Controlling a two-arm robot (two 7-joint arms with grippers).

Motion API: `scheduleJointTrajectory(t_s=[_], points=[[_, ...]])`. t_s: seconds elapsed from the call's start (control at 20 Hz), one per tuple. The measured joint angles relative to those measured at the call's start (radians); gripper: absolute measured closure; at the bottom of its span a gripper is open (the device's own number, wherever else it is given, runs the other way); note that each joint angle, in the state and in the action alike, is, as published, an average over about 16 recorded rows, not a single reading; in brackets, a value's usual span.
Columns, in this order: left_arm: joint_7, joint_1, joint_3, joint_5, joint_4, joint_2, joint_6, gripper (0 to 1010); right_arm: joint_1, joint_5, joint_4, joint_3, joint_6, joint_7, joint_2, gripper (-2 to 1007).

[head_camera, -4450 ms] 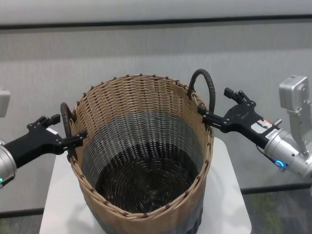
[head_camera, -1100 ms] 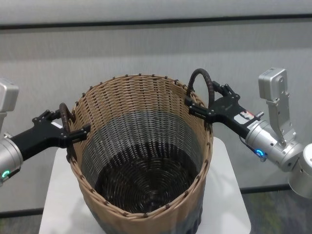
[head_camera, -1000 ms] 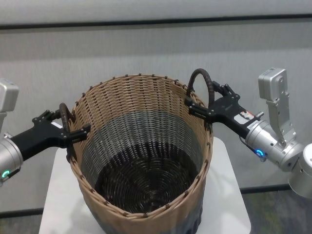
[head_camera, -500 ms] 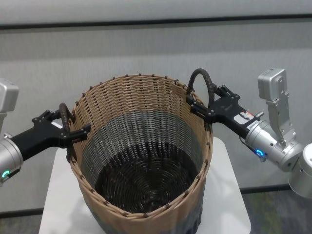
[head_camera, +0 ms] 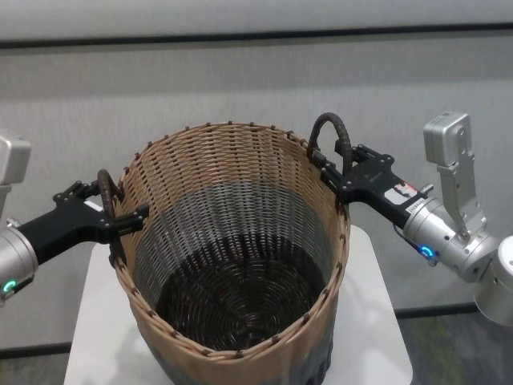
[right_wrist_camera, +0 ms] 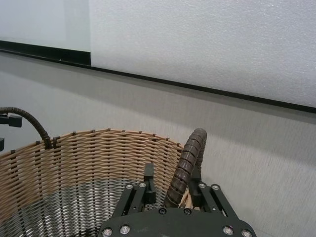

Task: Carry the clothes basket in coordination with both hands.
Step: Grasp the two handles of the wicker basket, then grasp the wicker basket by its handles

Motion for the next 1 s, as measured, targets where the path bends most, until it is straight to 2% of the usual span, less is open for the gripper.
scheduleJointTrajectory(t_s=[0.5,0.75,1.0], points=[[0.000,0.000,0.000,0.000,0.000,0.000,0.000,16,0.000,0.000,0.001,0.000,0.000,0.000,0.000,846],[0.000,0.000,0.000,0.000,0.000,0.000,0.000,55,0.000,0.000,0.001,0.000,0.000,0.000,0.000,929],[0.000,0.000,0.000,0.000,0.000,0.000,0.000,150,0.000,0.000,0.001,0.000,0.000,0.000,0.000,974]])
